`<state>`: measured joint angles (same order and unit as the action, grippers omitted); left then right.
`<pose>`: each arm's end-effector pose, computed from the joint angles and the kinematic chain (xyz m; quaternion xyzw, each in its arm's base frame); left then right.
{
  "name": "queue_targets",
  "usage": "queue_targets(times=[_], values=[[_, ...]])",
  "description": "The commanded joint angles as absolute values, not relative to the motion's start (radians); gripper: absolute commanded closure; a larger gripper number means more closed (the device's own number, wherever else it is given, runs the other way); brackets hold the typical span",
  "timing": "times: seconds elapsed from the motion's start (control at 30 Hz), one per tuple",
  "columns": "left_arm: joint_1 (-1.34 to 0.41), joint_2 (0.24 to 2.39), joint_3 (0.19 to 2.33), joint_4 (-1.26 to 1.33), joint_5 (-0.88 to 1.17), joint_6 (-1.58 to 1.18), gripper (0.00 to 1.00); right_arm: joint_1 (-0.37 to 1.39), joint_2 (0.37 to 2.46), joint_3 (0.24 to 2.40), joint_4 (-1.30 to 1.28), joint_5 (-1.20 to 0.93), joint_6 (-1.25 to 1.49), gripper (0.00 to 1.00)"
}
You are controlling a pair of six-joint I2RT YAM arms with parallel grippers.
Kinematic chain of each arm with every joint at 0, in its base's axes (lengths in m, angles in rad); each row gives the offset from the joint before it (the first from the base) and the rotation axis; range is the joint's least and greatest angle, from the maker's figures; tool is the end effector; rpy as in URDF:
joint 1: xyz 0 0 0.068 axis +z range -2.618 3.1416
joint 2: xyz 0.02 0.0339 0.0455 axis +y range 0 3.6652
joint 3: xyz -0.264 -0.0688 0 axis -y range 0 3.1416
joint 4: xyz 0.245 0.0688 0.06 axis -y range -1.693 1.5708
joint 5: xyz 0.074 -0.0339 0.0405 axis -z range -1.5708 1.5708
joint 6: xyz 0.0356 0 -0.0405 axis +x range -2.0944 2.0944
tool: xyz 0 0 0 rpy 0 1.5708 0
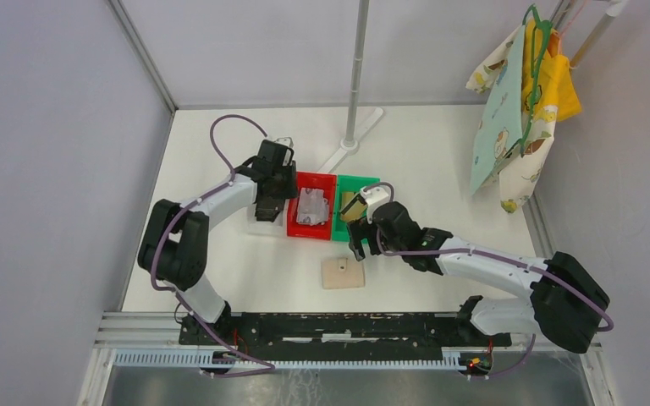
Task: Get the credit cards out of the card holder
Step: Move the storage box to the center of the board.
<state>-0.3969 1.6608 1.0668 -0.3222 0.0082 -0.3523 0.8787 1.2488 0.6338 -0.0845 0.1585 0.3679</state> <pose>0.3200 -0.1344 0.2021 0.0224 0.9466 -0.1212 0.2978 0.1669 0.1925 0.2013 -0.1960 0.8829 0.1873 0.3835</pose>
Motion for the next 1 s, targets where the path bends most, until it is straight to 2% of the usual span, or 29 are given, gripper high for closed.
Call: queue_targets(times=[0.0,0.07,0.13,0.2,0.27,0.3,0.43,0.47,0.5,0.53,0.8,0.97], values=[[-0.415,1.713,1.111,-0.232,0.16,-0.483,0.9,0.867,1.232,0.689,-0.099,0.181,0.385,0.07],[-0.415,1.732,1.129,-0.234,0.168,-0.495,0.9,0.867,1.222,0.688,-0.115,0.188,0.382,0.07],[-0.416,1.743,1.132,-0.233,0.197,-0.504,0.84,0.87,1.204,0.669,-0.109,0.161,0.37,0.06],[-0.416,1.742,1.124,-0.235,0.242,-0.503,0.69,0.892,1.185,0.648,-0.113,0.154,0.366,0.03],[-0.415,1.723,1.106,-0.24,0.278,-0.486,0.48,0.931,1.162,0.633,-0.122,0.153,0.372,0.02],[-0.414,1.713,1.104,-0.254,0.292,-0.465,0.41,0.951,1.157,0.625,-0.126,0.153,0.381,0.02],[-0.401,1.659,1.131,-0.357,0.358,-0.346,0.22,1.009,1.153,0.573,-0.119,0.125,0.477,0.02],[-0.387,1.635,1.139,-0.376,0.393,-0.316,0.16,1.013,1.151,0.552,-0.113,0.12,0.507,0.02],[-0.371,1.607,1.142,-0.394,0.427,-0.282,0.04,1.015,1.148,0.53,-0.102,0.118,0.531,0.02],[-0.355,1.567,1.145,-0.412,0.442,-0.254,0.01,1.015,1.146,0.505,-0.082,0.112,0.554,0.04],[-0.153,1.4,1.262,-0.738,0.588,0.081,0.0,1.017,1.192,0.384,0.137,0.04,0.649,0.18],[-0.113,1.364,1.301,-0.901,0.522,0.242,0.0,1.015,1.247,0.39,0.223,0.002,0.676,0.32]])
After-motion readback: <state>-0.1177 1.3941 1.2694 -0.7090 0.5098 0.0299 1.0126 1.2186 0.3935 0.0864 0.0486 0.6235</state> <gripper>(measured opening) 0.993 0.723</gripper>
